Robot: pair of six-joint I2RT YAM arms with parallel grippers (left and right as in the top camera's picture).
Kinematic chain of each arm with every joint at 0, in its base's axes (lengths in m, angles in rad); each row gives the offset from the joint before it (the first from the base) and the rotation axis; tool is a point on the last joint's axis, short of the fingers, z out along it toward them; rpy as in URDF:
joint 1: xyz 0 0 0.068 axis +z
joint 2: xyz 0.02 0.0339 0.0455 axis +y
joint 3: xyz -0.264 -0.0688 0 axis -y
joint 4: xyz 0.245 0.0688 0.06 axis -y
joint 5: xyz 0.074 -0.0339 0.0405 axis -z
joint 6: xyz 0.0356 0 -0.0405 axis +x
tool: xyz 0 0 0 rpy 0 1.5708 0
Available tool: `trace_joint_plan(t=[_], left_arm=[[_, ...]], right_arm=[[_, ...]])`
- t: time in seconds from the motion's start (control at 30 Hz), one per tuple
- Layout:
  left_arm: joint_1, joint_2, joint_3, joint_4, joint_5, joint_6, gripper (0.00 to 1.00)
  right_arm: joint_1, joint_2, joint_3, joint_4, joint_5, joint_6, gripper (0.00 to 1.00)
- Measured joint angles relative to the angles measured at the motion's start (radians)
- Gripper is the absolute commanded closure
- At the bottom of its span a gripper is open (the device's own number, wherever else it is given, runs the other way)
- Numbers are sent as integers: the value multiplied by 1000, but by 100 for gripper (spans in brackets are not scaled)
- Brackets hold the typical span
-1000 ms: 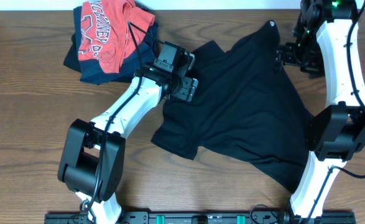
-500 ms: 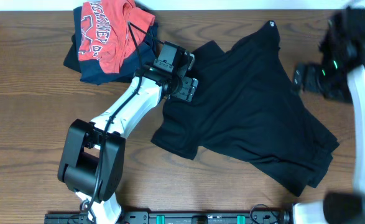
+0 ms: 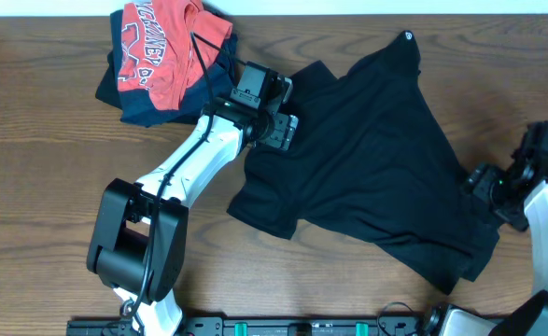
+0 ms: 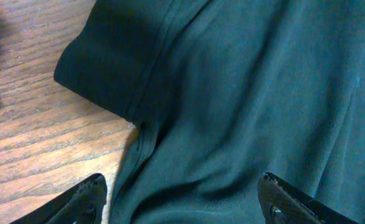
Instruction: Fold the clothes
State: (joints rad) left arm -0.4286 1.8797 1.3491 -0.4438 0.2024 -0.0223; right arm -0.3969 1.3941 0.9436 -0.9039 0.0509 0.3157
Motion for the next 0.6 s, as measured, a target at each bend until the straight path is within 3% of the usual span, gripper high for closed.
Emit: trace_joint_plan(t=[0.03,0.1,0.17,0.6], left_arm=[[0,0,0,-1,0,0,21],[0,0,0,0,0,0,21],[0,0,0,0,0,0,21],[0,0,0,-1,0,0,21]], right_arm=[[-7,0,-15,13,-4,4,31],[-14,0,-45,38,-12,2,48],[-15,0,-69,48,-18,-3,57],[-15,0,-229,123,-21,-14,51]])
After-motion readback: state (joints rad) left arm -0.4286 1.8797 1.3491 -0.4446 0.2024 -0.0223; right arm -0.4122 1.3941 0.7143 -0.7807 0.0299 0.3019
